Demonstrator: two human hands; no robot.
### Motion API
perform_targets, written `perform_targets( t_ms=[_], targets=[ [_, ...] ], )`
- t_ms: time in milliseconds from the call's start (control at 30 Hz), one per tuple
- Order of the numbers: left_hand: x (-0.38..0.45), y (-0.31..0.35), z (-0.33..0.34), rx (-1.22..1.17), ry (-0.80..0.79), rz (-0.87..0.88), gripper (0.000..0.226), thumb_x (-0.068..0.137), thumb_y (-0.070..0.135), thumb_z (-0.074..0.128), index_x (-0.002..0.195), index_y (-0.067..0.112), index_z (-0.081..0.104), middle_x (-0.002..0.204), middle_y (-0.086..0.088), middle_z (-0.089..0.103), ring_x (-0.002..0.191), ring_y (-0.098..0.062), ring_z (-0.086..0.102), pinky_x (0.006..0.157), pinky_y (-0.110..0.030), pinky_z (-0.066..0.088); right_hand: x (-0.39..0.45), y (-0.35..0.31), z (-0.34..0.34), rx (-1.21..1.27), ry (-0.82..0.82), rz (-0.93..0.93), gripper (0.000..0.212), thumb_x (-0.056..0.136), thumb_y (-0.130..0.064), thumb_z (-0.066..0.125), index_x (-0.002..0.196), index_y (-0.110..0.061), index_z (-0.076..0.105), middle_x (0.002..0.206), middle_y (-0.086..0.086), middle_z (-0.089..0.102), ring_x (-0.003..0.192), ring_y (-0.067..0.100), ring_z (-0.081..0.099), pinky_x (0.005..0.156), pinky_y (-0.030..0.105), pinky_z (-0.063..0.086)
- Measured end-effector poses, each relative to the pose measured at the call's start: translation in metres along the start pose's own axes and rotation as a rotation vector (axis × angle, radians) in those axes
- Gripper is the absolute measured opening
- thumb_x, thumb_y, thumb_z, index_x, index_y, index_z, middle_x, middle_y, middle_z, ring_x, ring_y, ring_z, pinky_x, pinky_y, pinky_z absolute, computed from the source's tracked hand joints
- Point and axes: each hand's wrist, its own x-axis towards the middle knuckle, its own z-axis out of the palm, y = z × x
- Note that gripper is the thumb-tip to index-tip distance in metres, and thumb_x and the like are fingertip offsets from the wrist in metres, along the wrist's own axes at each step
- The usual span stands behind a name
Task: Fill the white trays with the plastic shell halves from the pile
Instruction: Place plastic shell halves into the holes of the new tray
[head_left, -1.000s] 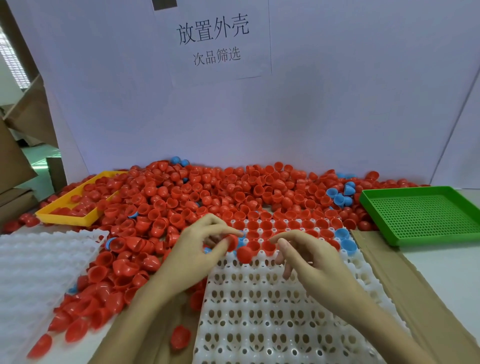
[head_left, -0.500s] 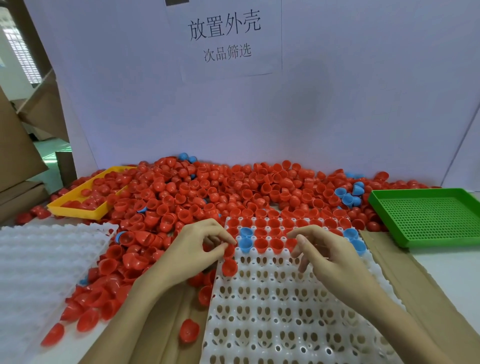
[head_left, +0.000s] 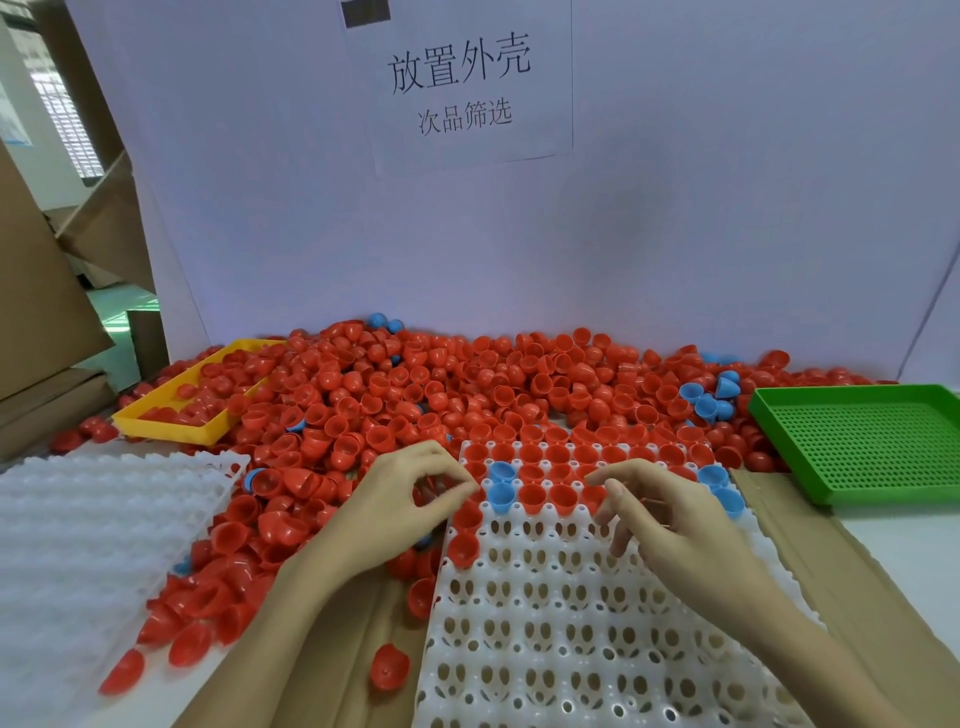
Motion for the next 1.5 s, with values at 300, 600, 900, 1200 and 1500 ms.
perform_targets(
  t_ms=[300,600,900,1200,1500],
  targets=[
    [0.003,-0.058,-0.004,0.596,0.208,-0.220,0.024,0.105,0.034,0.058,0.117,0.020,0.073,0.134,0.003,0.059,0.127,-0.018,0.046,0.103,-0.034,0.035,0.001,0.001,0.000,-0.005,-0.006,0.001,0.017,0.105,-0.022,0.058,0.110,-0.030,0.072,0.088,-0.008,0.076,0.071,0.015,0.074,0.054,0.016,0.050],
    [0.013,-0.049,0.002,0.501,0.244,-0.042,0.016,0.105,0.026,0.057,0.119,0.026,0.065,0.135,0.012,0.053,0.127,-0.008,0.048,0.104,-0.029,0.032,0.001,0.001,0.000,-0.014,-0.001,-0.002,0.018,0.105,-0.021,0.058,0.108,-0.030,0.073,0.087,-0.008,0.075,0.069,0.015,0.074,0.053,0.016,0.050],
    [0.014,-0.058,0.008,0.529,0.143,-0.039,0.036,0.110,0.028,0.037,0.112,0.031,0.073,0.127,0.023,0.060,0.128,-0.008,0.044,0.103,-0.027,0.016,0.000,0.000,-0.001,-0.014,-0.015,0.005,0.020,0.105,-0.018,0.057,0.106,-0.029,0.074,0.086,-0.007,0.076,0.069,0.015,0.074,0.054,0.015,0.049],
    [0.008,-0.047,-0.004,0.453,0.272,-0.050,0.036,0.108,0.026,0.041,0.121,0.022,0.075,0.131,0.012,0.061,0.121,-0.006,0.047,0.099,-0.025,0.020,0.000,0.000,-0.001,-0.009,-0.020,0.002,0.020,0.105,-0.017,0.058,0.105,-0.030,0.074,0.085,-0.008,0.075,0.070,0.015,0.074,0.055,0.016,0.050],
    [0.002,0.006,0.003,0.000,0.251,0.088,0.025,0.105,0.014,0.061,0.119,0.023,0.078,0.127,0.016,0.065,0.130,-0.007,0.057,0.110,-0.019,0.041,-0.001,-0.003,0.000,0.055,-0.030,-0.012,0.018,0.103,-0.016,0.061,0.108,-0.029,0.073,0.088,-0.007,0.076,0.072,0.017,0.075,0.057,0.018,0.053]
  ],
)
